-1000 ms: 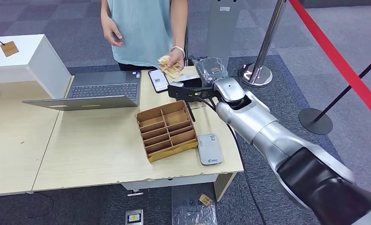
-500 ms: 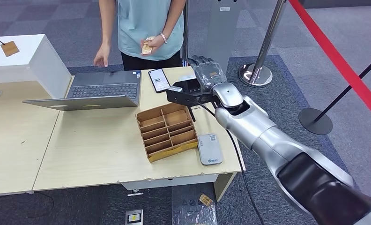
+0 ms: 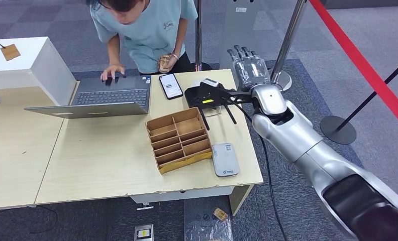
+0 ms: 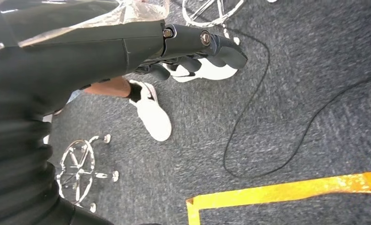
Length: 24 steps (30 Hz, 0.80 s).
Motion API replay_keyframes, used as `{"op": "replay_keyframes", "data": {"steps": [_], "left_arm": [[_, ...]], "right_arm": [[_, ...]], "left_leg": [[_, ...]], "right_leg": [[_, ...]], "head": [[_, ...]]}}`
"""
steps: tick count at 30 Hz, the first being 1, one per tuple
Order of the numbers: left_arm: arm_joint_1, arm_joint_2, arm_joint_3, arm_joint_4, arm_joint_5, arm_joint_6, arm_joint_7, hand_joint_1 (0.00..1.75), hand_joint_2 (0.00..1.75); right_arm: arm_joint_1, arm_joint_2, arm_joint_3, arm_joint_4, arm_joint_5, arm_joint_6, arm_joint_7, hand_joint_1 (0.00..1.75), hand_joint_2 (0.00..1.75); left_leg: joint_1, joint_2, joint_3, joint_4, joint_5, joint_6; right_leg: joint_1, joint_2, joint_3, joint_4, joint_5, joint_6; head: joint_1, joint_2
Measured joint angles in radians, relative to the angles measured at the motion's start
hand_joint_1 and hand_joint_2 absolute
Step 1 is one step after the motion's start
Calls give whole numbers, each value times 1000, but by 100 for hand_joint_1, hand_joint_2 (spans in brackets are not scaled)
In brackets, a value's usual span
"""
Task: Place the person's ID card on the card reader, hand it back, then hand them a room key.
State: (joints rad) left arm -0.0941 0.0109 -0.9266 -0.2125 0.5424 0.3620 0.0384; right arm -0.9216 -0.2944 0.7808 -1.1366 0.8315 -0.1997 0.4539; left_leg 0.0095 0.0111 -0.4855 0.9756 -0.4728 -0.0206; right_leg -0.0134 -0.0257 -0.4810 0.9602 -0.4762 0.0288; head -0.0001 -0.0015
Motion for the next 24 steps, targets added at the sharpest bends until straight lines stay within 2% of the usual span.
{"op": "replay_keyframes", "data": {"steps": [5,10,17,24], "left_arm": [[0,0,0,0,17,24,-30,0,175],[-2,1,0,0,30,35,-45,0,175],[-2,2,0,0,27,28,-28,0,175],[0,9,0,0,37,40,-18,0,175]], "right_arm": [[3,-38,-49,-89,-19,-17,25,0,175],[5,-41,-76,-169,-58,-39,44,0,175],[33,-53,-93,-303,-1,-50,102,0,175],[133,-141,-186,-462,14,-76,129,0,175]], "left_leg": [[0,0,0,0,0,0],[0,0,0,0,0,0],[0,0,-1,0,0,0],[0,0,-1,1,0,0]], "right_leg": [[0,0,0,0,0,0],[0,0,0,1,0,0],[0,0,-1,0,0,0],[0,0,-1,-1,0,1]], "head": [[0,0],[0,0],[0,0],[0,0]]}}
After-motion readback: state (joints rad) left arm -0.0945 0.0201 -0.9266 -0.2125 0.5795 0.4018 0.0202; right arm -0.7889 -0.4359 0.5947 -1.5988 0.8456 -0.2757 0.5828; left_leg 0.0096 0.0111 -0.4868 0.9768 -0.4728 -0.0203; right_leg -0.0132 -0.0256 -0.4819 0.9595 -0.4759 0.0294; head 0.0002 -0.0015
